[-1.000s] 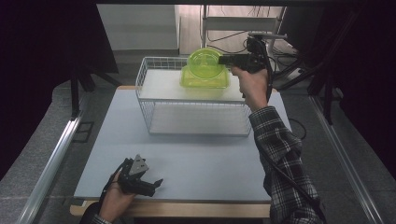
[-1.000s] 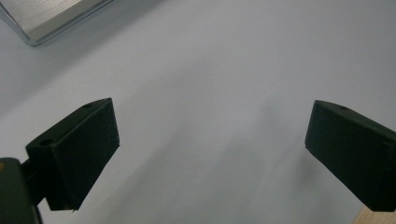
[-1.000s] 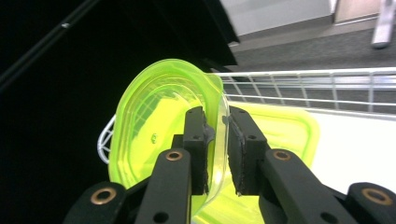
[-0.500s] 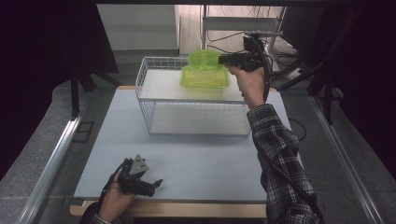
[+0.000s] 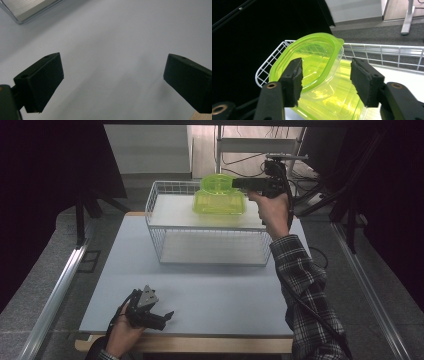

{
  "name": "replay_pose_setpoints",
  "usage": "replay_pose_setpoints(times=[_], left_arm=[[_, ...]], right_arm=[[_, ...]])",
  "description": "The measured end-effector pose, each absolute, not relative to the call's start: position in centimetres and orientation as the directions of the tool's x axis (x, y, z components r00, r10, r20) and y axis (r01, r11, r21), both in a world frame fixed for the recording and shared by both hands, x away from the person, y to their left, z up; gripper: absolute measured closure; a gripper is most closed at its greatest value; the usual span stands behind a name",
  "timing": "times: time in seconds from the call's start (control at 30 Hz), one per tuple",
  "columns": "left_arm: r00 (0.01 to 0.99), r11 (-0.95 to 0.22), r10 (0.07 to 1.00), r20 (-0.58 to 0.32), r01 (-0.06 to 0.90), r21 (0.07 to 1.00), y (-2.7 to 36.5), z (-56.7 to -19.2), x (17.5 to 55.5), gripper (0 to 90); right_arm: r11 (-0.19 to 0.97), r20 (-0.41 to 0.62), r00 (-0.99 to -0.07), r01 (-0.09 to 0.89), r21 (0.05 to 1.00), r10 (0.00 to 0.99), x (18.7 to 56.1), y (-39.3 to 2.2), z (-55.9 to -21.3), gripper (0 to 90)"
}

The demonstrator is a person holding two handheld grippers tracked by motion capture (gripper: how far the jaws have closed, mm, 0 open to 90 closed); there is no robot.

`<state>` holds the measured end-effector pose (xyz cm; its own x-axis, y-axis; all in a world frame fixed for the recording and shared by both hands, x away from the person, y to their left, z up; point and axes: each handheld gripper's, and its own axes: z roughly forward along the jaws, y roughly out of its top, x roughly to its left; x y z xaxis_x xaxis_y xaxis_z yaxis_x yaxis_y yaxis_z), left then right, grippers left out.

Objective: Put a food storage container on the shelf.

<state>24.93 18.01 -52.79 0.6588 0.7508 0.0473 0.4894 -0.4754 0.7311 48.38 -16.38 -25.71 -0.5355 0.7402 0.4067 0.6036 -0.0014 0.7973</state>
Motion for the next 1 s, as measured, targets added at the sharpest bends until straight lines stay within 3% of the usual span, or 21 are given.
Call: replay_pose_setpoints(times=[0.37,1.0], left_arm=[[0.66,-0.472,0.75,0.041,0.491,0.732,18.0,-52.8,24.9,2.6],[0.664,-0.467,0.747,0.034,0.488,0.737,18.1,-52.8,25.0,2.2]], right_arm=[[0.047,0.376,-0.598,0.571,0.82,0.707,46.9,-16.9,-26.1,28.0],[0.152,0.293,-0.679,0.515,0.844,0.674,44.4,-16.9,-27.6,13.8]])
